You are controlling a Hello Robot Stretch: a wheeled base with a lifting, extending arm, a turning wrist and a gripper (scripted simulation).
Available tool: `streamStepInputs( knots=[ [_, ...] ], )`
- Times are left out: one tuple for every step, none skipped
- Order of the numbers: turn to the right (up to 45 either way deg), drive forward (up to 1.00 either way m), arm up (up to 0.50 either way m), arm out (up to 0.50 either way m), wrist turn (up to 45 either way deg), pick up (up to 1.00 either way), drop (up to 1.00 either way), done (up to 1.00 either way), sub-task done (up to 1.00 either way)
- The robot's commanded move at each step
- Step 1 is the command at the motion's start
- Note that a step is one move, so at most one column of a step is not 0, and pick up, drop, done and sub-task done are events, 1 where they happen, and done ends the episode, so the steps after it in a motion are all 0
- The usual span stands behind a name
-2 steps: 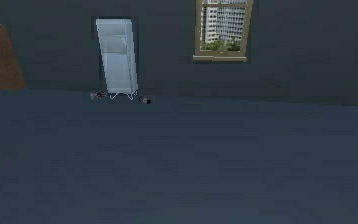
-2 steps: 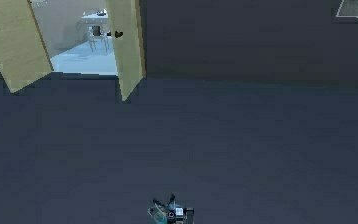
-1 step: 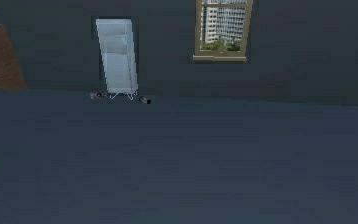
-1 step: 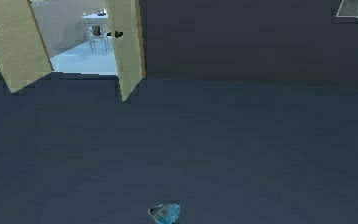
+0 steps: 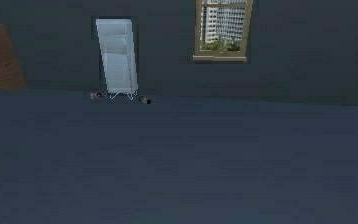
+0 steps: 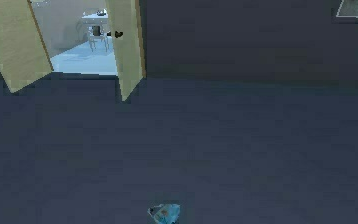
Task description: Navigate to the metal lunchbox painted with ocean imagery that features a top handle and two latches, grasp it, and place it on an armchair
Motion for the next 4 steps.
streamStepInputs(
  knots=[
    [0.0, 0.0, 0.1, 0.0, 0.0, 0.0, 0.0, 0.0, 0.0],
    [0.0, 0.0, 0.5, 0.0, 0.0, 0.0, 0.0, 0.0, 0.0],
    [0.0, 0.0, 0.44, 0.0, 0.0, 0.0, 0.0, 0.0, 0.0],
    [0.0, 0.0, 0.0, 0.0, -45.0, 0.0, 0.0, 0.0, 0.0]
  ],
)
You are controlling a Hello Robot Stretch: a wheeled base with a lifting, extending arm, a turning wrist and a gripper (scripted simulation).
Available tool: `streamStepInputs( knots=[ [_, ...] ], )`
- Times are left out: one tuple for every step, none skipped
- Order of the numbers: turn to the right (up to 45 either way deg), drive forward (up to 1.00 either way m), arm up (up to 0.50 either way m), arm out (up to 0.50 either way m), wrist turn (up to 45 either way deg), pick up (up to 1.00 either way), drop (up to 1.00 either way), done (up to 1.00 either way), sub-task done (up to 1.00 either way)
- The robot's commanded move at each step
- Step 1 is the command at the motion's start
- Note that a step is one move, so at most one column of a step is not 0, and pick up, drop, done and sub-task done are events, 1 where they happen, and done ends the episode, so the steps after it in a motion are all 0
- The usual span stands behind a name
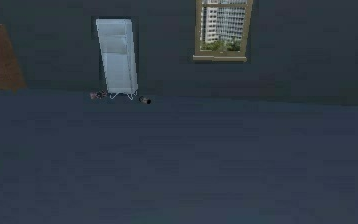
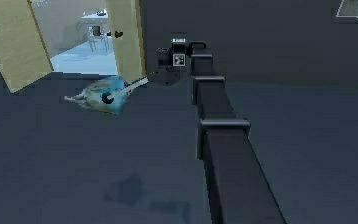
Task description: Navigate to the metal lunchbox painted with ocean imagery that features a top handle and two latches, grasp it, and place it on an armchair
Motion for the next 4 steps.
streamStepInputs(
  knots=[
    [0.0, 0.0, 0.0, 0.0, -45.0, 0.0, 0.0, 0.0, 0.0],
    [0.0, 0.0, 0.0, 0.0, -24.0, 0.0, 0.0, 0.0, 0.0],
    [0.0, 0.0, 0.0, -0.42, 0.0, 0.0, 0.0, 0.0, 0.0],
    [36.0, 0.0, 0.0, 0.0, 0.0, 0.0, 0.0, 0.0, 0.0]
  ],
)
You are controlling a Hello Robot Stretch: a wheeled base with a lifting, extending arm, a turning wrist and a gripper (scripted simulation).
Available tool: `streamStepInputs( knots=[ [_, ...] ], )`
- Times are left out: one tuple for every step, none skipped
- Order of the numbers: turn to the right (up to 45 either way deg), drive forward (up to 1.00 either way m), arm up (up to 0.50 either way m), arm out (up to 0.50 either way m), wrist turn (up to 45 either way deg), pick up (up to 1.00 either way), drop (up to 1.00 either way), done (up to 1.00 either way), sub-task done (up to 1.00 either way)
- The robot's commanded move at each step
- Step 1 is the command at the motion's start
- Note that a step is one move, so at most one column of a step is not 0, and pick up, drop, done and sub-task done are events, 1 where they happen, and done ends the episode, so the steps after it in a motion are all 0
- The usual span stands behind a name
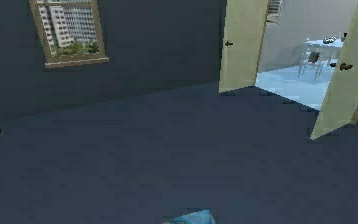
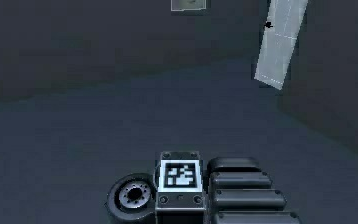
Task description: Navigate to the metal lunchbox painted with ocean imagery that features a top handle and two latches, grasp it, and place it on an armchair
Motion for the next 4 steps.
streamStepInputs(
  knots=[
    [0.0, 1.0, 0.0, 0.0, 0.0, 0.0, 0.0, 0.0, 0.0],
    [9.0, 0.0, 0.0, 0.0, 0.0, 0.0, 0.0, 0.0, 0.0],
    [0.0, 0.1, 0.0, 0.0, 0.0, 0.0, 0.0, 0.0, 0.0],
    [24.0, 0.0, 0.0, 0.0, 0.0, 0.0, 0.0, 0.0, 0.0]
  ],
)
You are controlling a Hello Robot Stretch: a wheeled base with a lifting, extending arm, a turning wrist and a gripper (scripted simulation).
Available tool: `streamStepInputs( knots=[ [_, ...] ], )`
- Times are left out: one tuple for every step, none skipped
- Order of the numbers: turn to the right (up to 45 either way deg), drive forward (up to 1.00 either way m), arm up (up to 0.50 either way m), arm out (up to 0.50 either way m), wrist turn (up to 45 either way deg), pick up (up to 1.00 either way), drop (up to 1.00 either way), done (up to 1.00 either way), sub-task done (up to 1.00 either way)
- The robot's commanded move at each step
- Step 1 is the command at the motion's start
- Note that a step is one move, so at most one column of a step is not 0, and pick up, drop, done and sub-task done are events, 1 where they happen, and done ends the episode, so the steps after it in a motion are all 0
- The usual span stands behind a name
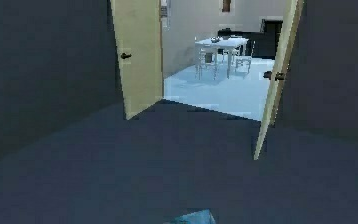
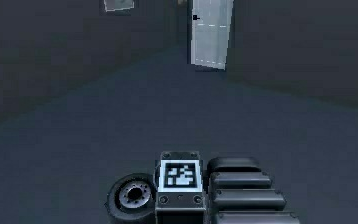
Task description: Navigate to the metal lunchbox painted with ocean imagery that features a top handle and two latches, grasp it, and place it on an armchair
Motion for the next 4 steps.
streamStepInputs(
  knots=[
    [0.0, 1.0, 0.0, 0.0, 0.0, 0.0, 0.0, 0.0, 0.0],
    [6.0, 0.0, 0.0, 0.0, 0.0, 0.0, 0.0, 0.0, 0.0],
    [0.0, 0.85, 0.0, 0.0, 0.0, 0.0, 0.0, 0.0, 0.0],
    [21.0, 0.0, 0.0, 0.0, 0.0, 0.0, 0.0, 0.0, 0.0]
  ],
)
